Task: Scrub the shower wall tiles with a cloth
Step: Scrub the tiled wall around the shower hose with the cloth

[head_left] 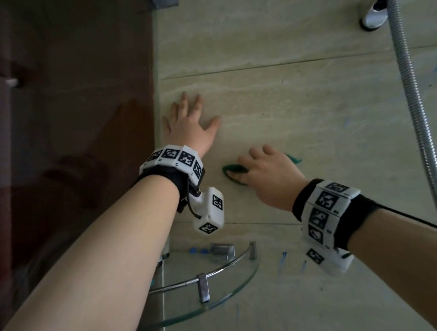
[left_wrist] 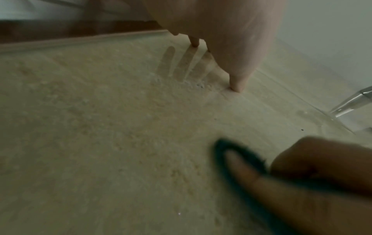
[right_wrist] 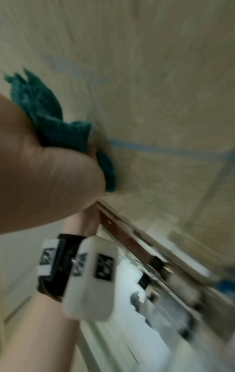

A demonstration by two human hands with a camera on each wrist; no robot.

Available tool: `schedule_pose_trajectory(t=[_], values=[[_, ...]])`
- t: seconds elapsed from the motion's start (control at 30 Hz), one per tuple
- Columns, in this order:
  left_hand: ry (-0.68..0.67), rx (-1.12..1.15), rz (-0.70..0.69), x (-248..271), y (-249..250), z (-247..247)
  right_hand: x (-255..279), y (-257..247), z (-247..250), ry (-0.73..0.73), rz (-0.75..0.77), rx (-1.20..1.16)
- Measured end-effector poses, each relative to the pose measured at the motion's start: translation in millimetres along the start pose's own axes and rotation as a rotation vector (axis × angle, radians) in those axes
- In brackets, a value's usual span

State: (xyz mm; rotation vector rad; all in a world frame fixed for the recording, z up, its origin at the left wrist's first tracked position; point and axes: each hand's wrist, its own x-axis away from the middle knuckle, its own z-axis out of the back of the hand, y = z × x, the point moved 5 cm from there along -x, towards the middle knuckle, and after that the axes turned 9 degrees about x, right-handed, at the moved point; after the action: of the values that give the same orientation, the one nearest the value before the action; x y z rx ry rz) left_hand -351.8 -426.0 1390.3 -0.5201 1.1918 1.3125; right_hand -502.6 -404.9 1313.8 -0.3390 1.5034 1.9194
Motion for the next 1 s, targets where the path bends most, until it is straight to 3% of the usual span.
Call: schedule_pose_trajectory(t=[0.17, 0.23, 0.3, 0.43, 0.5, 0.6, 0.67, 0.83, 0.93, 1.0], values=[[0.007, 0.025, -0.011, 1, -3, -1, -15, 40, 19, -0.025, -0.382, -0.071], [0.012, 0.020, -0.006, 0, -4, -2, -15, 26, 14, 0.001, -0.294, -0.050], [0.018, 0.010, -0.001, 1, -4, -2, -8, 1, 2, 0.028, -0.114, 0.016], [0.020, 0.022, 0.010, 5, -1, -4, 9, -24, -22, -0.027, 0.183, 0.122], [0.019, 0.019, 0.017, 7, 1, -4, 12, -10, -6, -0.052, 0.147, 0.142], [0.030, 0.010, 0.016, 10, 3, -4, 7, 28, 7, -0.063, -0.120, 0.059], [0.033, 0.015, 0.011, 12, 4, -4, 8, 30, 14, -0.079, -0.194, 0.034], [0.010, 0.003, 0.016, 16, 6, -2, 18, -20, -3, -0.143, 0.148, -0.011], [-0.023, -0.014, 0.017, 16, 9, 4, 16, -10, -7, -0.196, 0.167, -0.172], [0.001, 0.003, 0.025, 15, 8, 12, 14, 5, 3, -0.042, 0.068, -0.375]])
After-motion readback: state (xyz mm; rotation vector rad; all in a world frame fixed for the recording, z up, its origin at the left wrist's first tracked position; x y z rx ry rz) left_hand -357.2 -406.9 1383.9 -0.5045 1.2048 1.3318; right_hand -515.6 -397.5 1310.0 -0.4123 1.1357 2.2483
